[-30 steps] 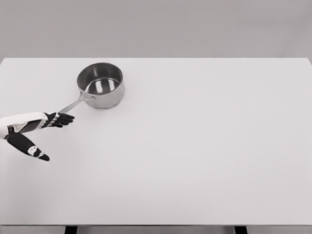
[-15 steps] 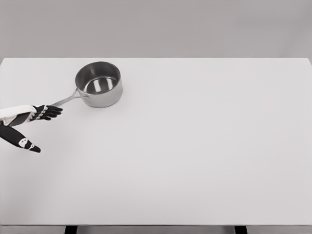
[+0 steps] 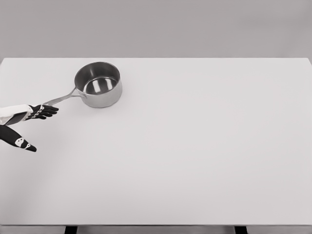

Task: Rotate pot handle

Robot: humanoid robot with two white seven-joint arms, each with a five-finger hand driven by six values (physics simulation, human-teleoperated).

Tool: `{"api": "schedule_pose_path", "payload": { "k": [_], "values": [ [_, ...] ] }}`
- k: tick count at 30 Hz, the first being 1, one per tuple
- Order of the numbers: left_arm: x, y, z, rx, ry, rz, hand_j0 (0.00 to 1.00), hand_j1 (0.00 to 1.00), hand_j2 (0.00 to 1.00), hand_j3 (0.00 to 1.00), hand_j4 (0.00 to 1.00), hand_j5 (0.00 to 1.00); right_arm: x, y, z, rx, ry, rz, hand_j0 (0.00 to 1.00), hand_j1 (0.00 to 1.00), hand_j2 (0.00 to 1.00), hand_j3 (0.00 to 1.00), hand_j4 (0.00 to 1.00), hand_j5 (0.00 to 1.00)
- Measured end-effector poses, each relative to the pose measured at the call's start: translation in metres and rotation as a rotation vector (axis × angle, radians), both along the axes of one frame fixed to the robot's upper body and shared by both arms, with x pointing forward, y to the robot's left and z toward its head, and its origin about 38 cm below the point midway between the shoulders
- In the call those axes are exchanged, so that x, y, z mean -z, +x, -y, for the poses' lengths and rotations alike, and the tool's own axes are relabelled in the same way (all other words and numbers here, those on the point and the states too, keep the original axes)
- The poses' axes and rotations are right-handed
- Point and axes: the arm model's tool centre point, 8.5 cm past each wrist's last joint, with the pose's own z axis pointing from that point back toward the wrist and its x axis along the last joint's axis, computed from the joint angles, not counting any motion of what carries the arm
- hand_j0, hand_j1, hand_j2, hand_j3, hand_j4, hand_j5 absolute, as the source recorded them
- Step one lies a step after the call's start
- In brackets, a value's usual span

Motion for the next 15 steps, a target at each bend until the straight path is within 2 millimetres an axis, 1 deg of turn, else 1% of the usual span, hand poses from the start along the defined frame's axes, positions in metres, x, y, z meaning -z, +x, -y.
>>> {"api": "schedule_pose_path", "payload": {
  "k": [3,8,15],
  "values": [
    [-0.001,-0.003,0.008,0.029,0.001,0.002,1.0,1.0,1.0,1.0,1.0,1.0,0.0,0.0,0.0,0.0,0.0,0.0,1.0,1.0,1.0,1.0,1.0,1.0],
    [-0.002,-0.006,0.018,0.068,0.062,0.002,1.0,1.0,1.0,1.0,1.0,1.0,0.0,0.0,0.0,0.0,0.0,0.0,1.0,1.0,1.0,1.0,1.0,1.0],
    [-0.003,-0.004,0.016,-0.02,0.139,-0.078,1.0,1.0,1.0,1.0,1.0,1.0,0.0,0.0,0.0,0.0,0.0,0.0,1.0,1.0,1.0,1.0,1.0,1.0]
  ]
}}
